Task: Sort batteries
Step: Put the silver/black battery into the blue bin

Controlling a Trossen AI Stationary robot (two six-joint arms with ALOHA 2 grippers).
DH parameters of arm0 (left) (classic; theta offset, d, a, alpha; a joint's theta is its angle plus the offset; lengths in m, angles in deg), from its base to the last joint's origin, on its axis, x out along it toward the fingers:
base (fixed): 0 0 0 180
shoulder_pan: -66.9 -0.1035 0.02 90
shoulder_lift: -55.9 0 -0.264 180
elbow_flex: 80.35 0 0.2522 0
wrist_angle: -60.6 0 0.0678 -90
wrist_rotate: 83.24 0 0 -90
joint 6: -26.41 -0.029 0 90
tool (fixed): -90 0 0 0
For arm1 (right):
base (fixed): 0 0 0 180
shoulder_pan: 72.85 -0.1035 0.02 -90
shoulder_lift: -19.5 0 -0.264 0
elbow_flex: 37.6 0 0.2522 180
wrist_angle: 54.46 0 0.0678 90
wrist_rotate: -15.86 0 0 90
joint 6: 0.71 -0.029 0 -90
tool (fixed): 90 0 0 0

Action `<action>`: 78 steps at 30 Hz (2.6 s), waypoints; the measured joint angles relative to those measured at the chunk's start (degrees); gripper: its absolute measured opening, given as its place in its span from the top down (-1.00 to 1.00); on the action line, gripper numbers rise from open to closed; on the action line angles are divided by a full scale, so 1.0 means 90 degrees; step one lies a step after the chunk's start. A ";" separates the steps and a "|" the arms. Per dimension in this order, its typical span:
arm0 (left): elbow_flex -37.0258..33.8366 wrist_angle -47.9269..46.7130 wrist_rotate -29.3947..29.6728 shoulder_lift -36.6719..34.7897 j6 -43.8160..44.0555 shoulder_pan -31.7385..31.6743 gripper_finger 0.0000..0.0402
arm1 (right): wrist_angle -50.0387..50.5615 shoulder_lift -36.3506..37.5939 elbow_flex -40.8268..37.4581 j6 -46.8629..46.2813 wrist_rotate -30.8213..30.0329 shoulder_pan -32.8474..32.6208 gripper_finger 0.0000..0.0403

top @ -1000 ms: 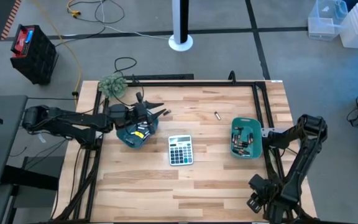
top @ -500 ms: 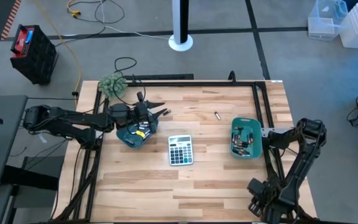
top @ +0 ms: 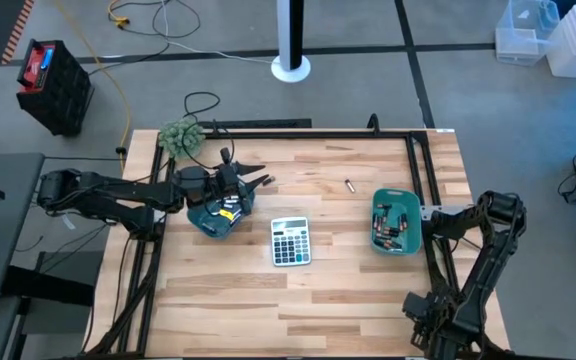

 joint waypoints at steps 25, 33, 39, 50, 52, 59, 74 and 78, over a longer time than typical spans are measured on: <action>-0.0006 -0.0008 -0.0024 0.0000 -0.0085 0.0000 0.45 | -0.0635 -0.0544 -0.0070 -0.0375 -0.0233 -0.0016 -0.32; -0.0006 -0.0002 -0.0049 0.0000 -0.0082 0.0000 0.45 | -0.0868 -0.0772 -0.0059 -0.0381 -0.0180 -0.0006 -0.22; -0.0006 -0.0001 -0.0053 0.0000 -0.0082 0.0000 0.45 | -0.0954 -0.0789 -0.0060 -0.0342 -0.0160 0.0027 0.24; -0.0006 0.0001 -0.0061 0.0000 -0.0084 0.0000 0.45 | -0.1049 -0.0792 -0.0065 -0.0066 -0.0044 0.0231 0.91; -0.0006 0.0001 -0.0061 0.0000 -0.0086 0.0000 0.45 | -0.1034 -0.0794 -0.0043 -0.0067 -0.0047 0.0239 0.93; -0.0006 0.0011 -0.0065 0.0000 -0.0087 0.0000 0.45 | -0.0475 -0.0697 0.0258 -0.0066 -0.0793 0.0227 0.95; -0.0006 0.0002 -0.0066 -0.0044 -0.0030 0.0044 0.45 | 0.0451 -0.0076 0.0896 0.1375 -0.2777 0.0905 0.96; -0.0006 -0.0035 -0.0066 -0.0163 -0.0085 0.0125 0.45 | 0.0428 0.0257 0.1175 0.2662 -0.3863 0.1417 0.96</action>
